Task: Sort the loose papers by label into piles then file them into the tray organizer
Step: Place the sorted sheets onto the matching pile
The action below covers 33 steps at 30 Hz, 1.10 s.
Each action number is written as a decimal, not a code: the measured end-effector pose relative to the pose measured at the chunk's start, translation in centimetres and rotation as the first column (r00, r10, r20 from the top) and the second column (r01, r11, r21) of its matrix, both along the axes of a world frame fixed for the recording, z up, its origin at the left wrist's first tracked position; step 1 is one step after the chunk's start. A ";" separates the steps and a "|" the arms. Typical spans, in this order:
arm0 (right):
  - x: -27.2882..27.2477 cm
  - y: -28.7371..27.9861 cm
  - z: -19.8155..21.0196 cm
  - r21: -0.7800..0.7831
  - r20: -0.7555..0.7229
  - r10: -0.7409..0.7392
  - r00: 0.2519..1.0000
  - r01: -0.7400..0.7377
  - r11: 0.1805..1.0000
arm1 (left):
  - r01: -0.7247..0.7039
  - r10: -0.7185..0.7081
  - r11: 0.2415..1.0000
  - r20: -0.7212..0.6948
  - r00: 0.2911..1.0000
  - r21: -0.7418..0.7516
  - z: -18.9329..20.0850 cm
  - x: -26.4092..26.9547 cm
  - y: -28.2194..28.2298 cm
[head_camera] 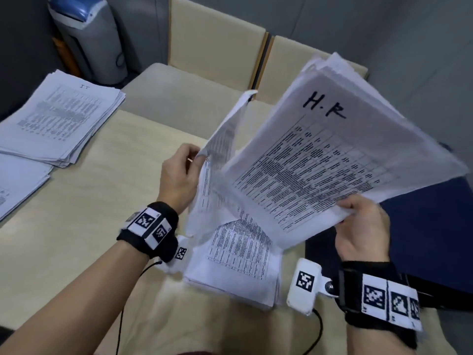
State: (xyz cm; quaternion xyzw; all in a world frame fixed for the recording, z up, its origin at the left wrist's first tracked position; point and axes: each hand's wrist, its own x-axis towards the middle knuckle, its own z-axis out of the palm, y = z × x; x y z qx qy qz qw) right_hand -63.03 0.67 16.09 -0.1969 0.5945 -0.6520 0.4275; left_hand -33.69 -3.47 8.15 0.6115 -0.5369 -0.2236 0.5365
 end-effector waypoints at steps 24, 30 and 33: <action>3.8 -0.4 -3.5 -0.044 -0.266 0.231 0.936 -0.251 0.967 | 0.443 -0.402 0.882 -0.238 0.884 0.158 0.7 -2.5 0.8; 5.5 0.4 -8.3 0.212 -0.397 0.374 0.838 -0.313 0.926 | 0.358 -0.280 0.865 -0.254 0.926 0.352 -3.7 -2.9 2.5; 7.6 -0.3 -8.1 0.224 -0.531 0.344 0.774 -0.264 0.938 | 0.318 -0.278 0.894 -0.167 0.946 0.317 -4.4 -0.9 3.3</action>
